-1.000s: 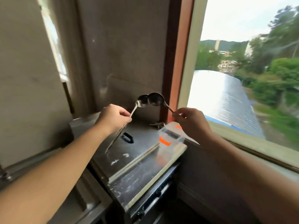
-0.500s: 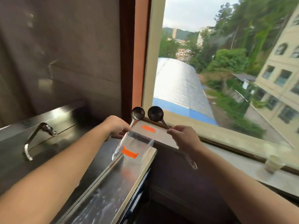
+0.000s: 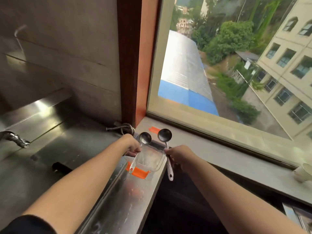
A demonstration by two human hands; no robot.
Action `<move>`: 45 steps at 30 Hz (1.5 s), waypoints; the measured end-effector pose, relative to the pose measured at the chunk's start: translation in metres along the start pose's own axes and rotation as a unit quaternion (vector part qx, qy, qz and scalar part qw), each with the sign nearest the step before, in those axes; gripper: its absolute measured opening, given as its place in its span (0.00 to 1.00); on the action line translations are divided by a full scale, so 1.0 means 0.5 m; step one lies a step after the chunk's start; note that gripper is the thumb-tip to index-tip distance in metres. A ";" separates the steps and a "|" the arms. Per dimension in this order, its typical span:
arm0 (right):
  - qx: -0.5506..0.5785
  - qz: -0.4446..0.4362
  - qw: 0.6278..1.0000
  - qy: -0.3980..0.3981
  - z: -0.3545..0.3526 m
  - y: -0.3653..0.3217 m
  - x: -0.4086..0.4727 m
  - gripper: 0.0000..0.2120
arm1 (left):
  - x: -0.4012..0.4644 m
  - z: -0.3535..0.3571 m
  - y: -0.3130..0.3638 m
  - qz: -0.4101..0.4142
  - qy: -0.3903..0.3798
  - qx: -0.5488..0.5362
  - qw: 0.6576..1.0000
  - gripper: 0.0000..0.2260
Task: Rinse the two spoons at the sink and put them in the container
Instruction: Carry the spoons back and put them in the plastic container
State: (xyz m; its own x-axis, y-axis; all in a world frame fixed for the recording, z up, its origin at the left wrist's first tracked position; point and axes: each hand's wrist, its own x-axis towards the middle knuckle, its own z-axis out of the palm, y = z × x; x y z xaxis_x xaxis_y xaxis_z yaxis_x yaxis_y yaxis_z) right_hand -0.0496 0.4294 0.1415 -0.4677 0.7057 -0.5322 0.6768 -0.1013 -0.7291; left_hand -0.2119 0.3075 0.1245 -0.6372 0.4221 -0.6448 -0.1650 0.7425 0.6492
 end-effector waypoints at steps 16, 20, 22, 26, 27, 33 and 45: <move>-0.117 0.106 0.976 -0.147 0.105 -0.040 0.172 0.08 | 0.102 0.075 -0.006 0.016 0.163 0.348 0.923 0.15; -0.122 0.128 0.968 -0.176 0.101 -0.051 0.178 0.08 | 0.107 0.088 -0.022 0.045 0.183 0.373 0.909 0.13; -0.115 0.122 0.970 -0.177 0.096 -0.052 0.173 0.08 | 0.108 0.093 -0.023 0.049 0.195 0.382 0.902 0.13; -0.070 0.095 0.978 -0.170 0.085 -0.042 0.168 0.05 | 0.087 0.089 -0.008 0.073 0.216 0.387 0.893 0.11; -0.057 0.095 0.979 -0.173 0.081 -0.040 0.167 0.05 | 0.075 0.083 -0.003 0.081 0.225 0.375 0.896 0.11; 0.012 0.082 0.977 -0.195 0.045 -0.043 0.156 0.05 | -0.065 0.052 -0.037 0.133 0.232 0.117 0.956 0.18; 0.027 0.065 0.968 -0.239 0.070 -0.048 0.114 0.03 | -0.200 0.106 -0.138 0.022 -0.064 -0.466 0.882 0.08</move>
State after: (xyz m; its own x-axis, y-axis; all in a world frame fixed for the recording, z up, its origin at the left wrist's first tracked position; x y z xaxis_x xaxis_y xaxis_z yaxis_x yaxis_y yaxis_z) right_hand -0.1123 0.4475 0.1134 -0.5992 0.2799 -0.7500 0.7232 -0.2127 -0.6571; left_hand -0.0970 0.2414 0.1229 -0.5778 0.5400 -0.6121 -0.7277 -0.0011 0.6859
